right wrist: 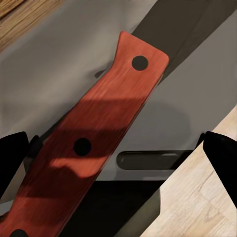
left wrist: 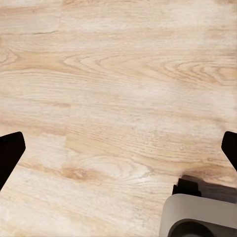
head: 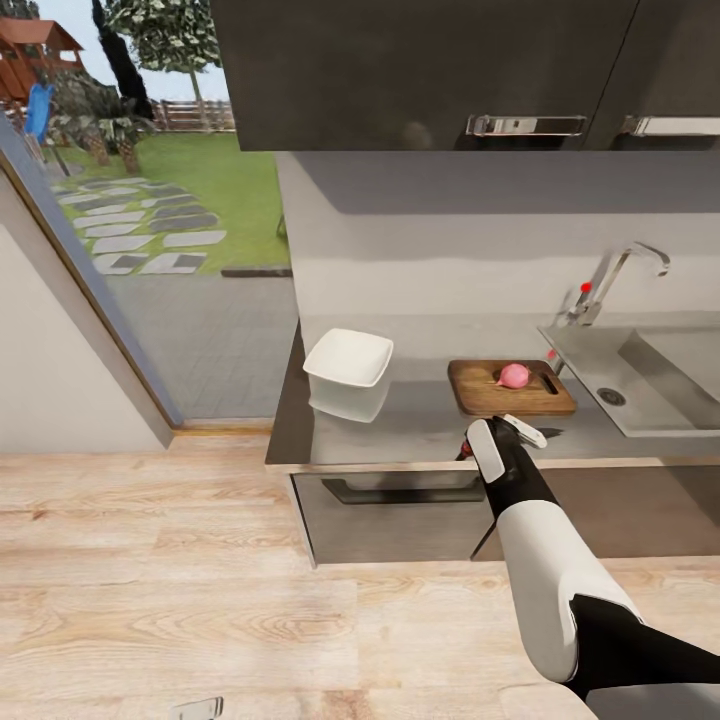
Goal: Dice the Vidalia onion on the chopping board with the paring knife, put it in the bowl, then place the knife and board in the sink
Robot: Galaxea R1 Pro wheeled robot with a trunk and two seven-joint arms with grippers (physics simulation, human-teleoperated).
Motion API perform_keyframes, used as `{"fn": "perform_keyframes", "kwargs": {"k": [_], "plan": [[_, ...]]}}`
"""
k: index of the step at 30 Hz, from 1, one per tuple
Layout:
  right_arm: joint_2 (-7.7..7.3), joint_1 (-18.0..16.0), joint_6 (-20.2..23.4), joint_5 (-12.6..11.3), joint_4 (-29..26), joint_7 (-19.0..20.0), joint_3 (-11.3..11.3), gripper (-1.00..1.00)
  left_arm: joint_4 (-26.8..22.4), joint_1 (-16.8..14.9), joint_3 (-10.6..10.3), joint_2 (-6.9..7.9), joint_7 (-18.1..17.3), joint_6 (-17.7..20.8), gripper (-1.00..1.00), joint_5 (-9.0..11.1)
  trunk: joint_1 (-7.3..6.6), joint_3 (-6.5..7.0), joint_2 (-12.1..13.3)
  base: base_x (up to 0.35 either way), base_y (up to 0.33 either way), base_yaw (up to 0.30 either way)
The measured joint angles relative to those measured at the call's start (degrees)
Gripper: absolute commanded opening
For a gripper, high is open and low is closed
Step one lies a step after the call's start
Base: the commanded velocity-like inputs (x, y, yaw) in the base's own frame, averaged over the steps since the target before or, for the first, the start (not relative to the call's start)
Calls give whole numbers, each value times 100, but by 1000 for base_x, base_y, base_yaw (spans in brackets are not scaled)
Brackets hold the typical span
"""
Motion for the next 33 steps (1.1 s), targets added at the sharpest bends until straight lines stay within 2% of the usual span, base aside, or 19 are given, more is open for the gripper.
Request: {"fn": "perform_keyframes", "kwargs": {"k": [3,11,13,17,20,33], "plan": [[-2,1,-2,-2,1,2,-4,-100,0,0,0,0,0,-1,100,4,0,0,-1,0,0,0],[-26,1,-347,-99,99,-49,-29,-100,1,0,-1,-1,0,6,100,3,-2,0,-3,0,0,0],[-31,1,-395,-92,102,-20,-68,-100,1,-1,0,0,0,7,100,4,-1,0,-1,0,0,0],[-32,1,-403,-230,33,-22,-282,-100,1,-1,0,0,0,8,100,4,-1,0,-1,0,0,0],[-18,1,-402,-251,9,-38,-340,-100,0,0,0,0,0,8,100,4,0,0,-1,0,0,0],[2,1,-443,-210,29,-63,-357,-100,0,-1,0,-9,0,7,100,2,1,10,1,0,0,0]]}}
